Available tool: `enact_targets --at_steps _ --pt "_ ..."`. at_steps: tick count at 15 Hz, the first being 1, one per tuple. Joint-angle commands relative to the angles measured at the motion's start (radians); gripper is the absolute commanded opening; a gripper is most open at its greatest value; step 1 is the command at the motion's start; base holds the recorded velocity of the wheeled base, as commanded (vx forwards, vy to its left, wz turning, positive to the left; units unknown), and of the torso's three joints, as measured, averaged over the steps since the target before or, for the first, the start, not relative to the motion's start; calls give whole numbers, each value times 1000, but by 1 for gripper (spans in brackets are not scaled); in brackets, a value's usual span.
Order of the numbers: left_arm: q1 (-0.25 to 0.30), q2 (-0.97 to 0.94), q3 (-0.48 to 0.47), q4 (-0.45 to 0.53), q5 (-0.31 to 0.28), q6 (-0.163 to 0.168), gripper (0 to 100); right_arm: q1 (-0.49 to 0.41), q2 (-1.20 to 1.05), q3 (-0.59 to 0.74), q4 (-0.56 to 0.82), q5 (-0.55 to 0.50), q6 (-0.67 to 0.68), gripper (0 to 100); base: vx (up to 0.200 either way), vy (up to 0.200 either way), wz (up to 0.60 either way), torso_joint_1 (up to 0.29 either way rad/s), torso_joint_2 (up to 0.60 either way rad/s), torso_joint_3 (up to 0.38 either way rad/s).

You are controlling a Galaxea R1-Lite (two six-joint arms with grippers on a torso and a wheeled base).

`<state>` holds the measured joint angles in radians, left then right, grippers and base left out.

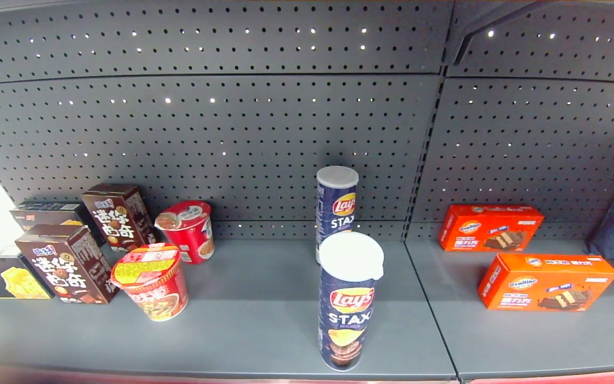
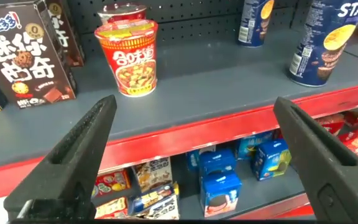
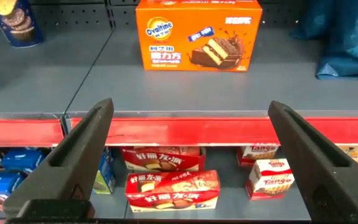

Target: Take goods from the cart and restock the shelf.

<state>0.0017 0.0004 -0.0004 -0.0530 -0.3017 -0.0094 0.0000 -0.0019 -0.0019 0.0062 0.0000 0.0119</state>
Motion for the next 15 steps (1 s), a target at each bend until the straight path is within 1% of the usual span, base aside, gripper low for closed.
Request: enact_targets --at_steps 1,6,7,11,15 --pt "0 0 0 -2 -2 -8 100 0 2 2 0 0 0 100 0 0 0 0 0 0" --pt "0 0 0 -2 -4 5 100 0 2 2 0 0 0 100 0 0 0 0 0 0" --pt "0 0 0 -2 -4 5 100 0 2 0 0 0 0 100 -200 0 0 2 -2 -2" --pt "0 0 0 -2 -10 3 100 0 2 0 0 0 0 100 0 0 0 0 0 0" --pt "0 0 0 -2 -8 11 100 0 2 0 0 0 0 100 0 0 0 0 0 0"
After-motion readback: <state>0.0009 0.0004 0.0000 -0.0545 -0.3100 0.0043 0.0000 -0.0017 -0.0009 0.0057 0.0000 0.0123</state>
